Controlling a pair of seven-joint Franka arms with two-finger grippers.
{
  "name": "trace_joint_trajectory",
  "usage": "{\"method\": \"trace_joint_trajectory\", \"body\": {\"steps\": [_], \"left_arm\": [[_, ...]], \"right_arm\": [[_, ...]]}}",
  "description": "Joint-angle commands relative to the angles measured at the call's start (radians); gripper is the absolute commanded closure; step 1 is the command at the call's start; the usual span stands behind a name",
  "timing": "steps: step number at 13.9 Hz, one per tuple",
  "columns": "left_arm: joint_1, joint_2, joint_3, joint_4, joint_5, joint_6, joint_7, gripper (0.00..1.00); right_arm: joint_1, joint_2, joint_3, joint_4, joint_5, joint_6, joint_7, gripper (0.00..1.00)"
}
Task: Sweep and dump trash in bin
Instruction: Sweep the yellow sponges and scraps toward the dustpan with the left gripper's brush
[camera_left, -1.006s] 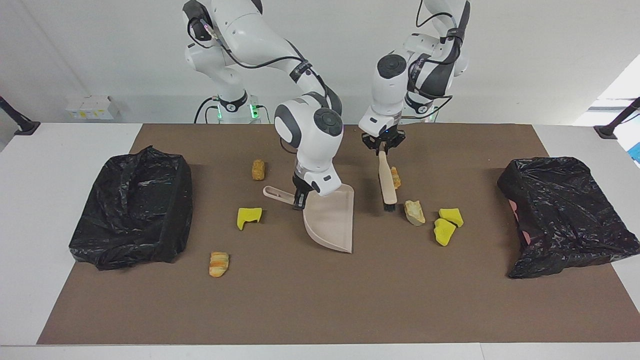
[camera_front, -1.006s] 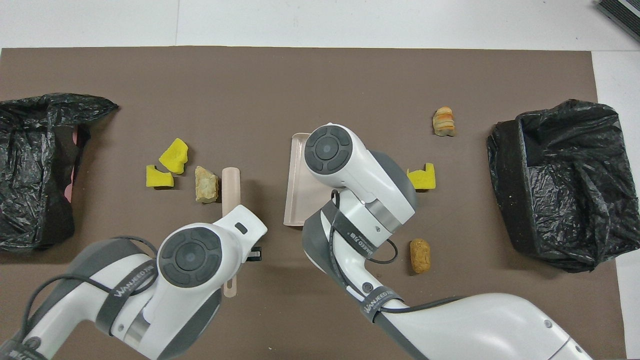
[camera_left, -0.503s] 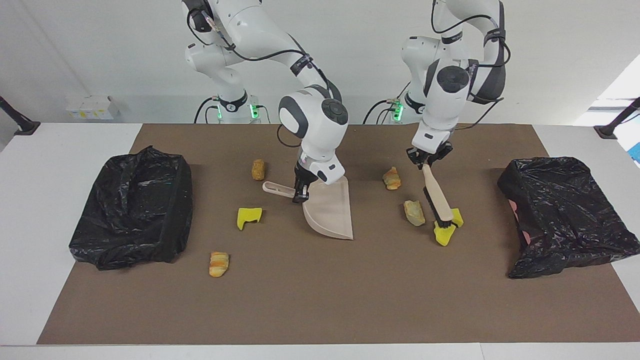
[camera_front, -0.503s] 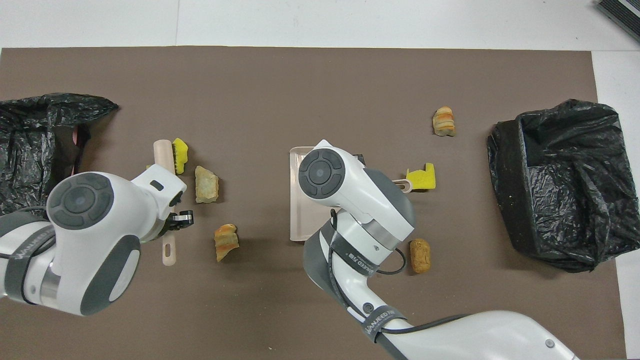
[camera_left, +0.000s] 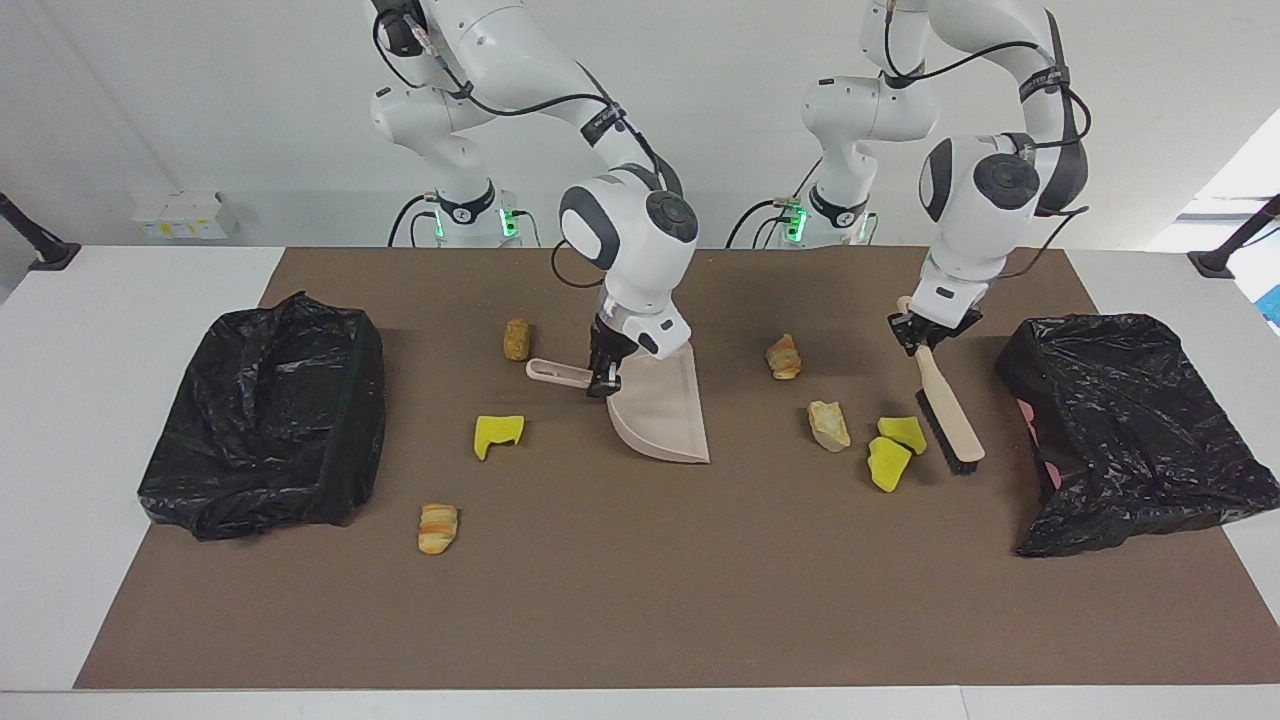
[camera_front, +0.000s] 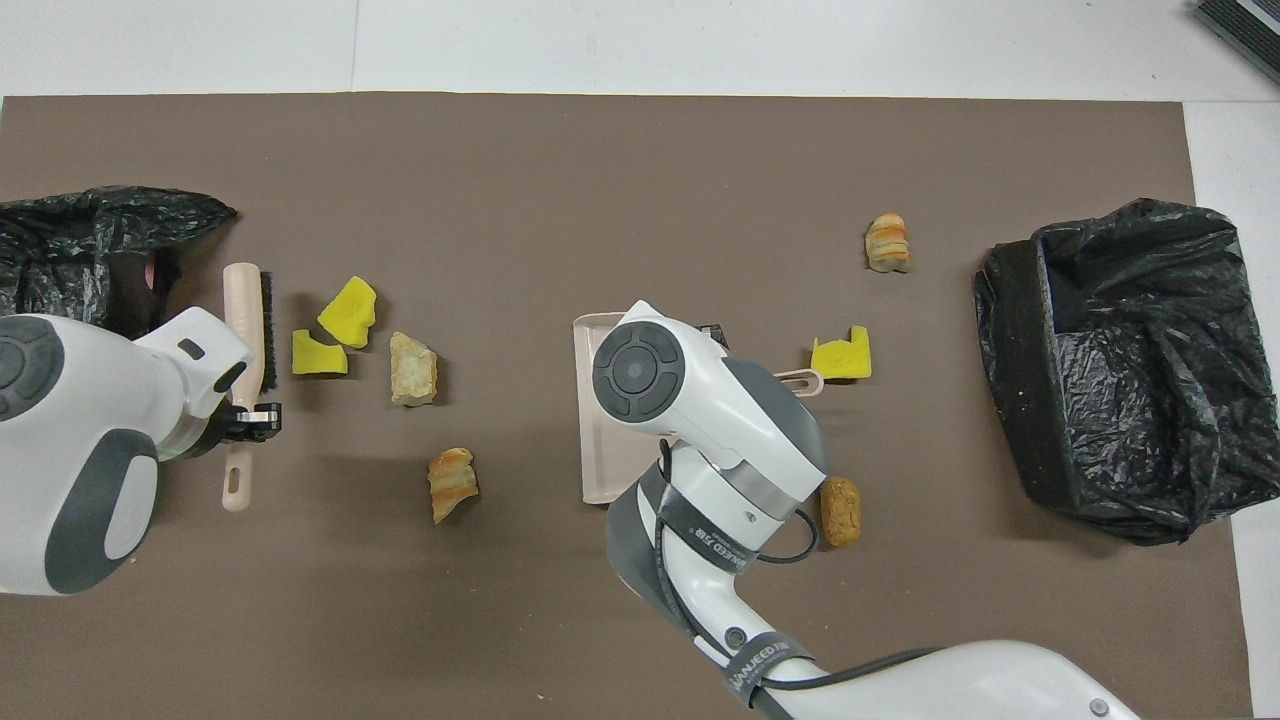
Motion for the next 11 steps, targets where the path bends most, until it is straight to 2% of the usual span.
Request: {"method": "trace_joint_trajectory", "body": {"steps": [1, 3, 4, 8, 11], "left_arm": [[0.022, 0.032, -0.015, -0.024, 0.017, 0.066, 0.051, 1.0], [0.002, 0.067, -0.021, -0.026, 0.017, 0.105, 0.053, 1.0], [-0.042, 0.087, -0.021, -0.024, 0.017, 0.117, 0.054, 1.0], [-0.15, 0.092, -0.026, -0.044, 0.014, 0.133, 0.068, 1.0], [-0.25, 0.086, -0.026, -0.047, -0.038, 0.122, 0.054, 1.0]], "right_arm": [[-0.005, -0.02, 0.004, -0.039, 0.007, 0.025, -0.034, 1.0], [-0.005, -0.02, 0.004, -0.039, 0.032, 0.025, -0.032, 1.0], [-0.005, -0.02, 0.004, -0.039, 0.033, 0.025, -0.031, 1.0], [-0.006, -0.02, 0.004, -0.039, 0.041, 0.027, -0.028, 1.0], [-0.006, -0.02, 0.004, -0.039, 0.041, 0.025, -0.028, 1.0]]}}
